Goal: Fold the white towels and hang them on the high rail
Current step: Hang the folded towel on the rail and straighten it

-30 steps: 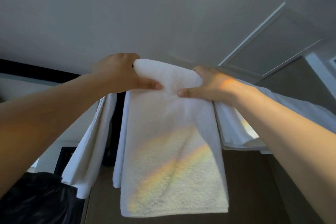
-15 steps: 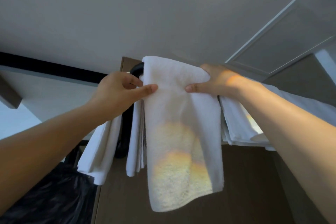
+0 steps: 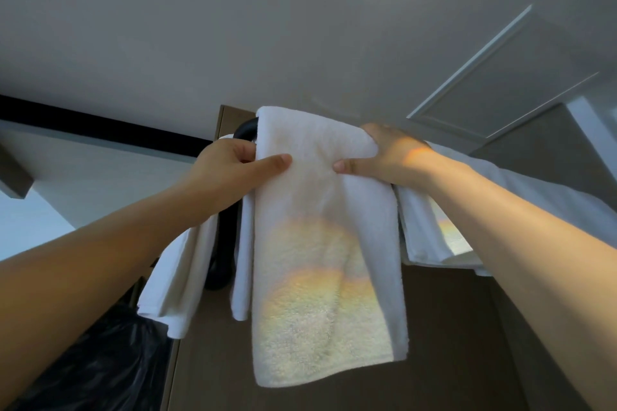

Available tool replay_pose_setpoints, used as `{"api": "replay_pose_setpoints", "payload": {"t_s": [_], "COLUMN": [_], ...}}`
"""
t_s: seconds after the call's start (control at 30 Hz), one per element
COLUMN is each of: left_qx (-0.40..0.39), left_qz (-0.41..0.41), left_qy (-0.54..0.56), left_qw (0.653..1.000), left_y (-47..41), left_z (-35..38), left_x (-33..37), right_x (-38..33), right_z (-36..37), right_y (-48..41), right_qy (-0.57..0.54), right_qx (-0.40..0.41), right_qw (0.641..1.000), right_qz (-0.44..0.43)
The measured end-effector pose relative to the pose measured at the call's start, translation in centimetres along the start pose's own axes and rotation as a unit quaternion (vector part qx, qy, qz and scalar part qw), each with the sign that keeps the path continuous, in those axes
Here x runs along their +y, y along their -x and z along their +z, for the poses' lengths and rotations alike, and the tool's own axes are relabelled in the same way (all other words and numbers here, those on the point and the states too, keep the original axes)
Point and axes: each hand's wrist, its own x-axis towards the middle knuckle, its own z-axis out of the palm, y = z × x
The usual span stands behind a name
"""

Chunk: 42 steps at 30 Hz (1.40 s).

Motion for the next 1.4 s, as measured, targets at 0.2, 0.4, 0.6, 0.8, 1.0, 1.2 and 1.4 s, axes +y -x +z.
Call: {"api": "replay_pose_setpoints", "payload": {"t_s": [0.2, 0.4, 0.6, 0.8, 1.0, 1.2, 1.4], "left_qx": [0.05, 0.065, 0.052, 0.124, 0.2, 0.184, 0.167], "left_qz": [0.021, 0.024, 0.023, 0.102, 0.102, 0.038, 0.053], "left_qy": [-0.032, -0.025, -0.039, -0.104, -0.166, -0.15, -0.175], "left_qw": [0.998, 0.997, 0.998, 0.982, 0.96, 0.971, 0.969], "left_y": [0.1, 0.3, 1.3, 1.9, -2.3, -4.6, -4.2], "left_z": [0.3, 0.6, 0.8, -0.5, -0.7, 0.0, 0.0], "left_x": [0.4, 0.3, -0.2, 0.2, 3.0, 3.8, 3.1], "right_x": [-1.0, 0.2, 0.6, 0.1, -1.3, -1.7, -1.7], "right_z": [0.2, 2.4, 2.3, 1.7, 0.3, -0.5, -1.0], "right_y": [2.7, 9.0, 10.2, 9.7, 6.1, 2.3, 2.3], "right_qy": [-0.059, -0.168, -0.387, -0.46, -0.438, -0.436, -0.51], "right_qx": [0.1, 0.228, -0.021, 0.076, 0.16, 0.176, 0.141], "right_qw": [0.993, 0.953, 0.9, 0.876, 0.879, 0.871, 0.835], "right_qz": [0.021, 0.107, 0.201, 0.125, 0.105, 0.14, 0.149]}}
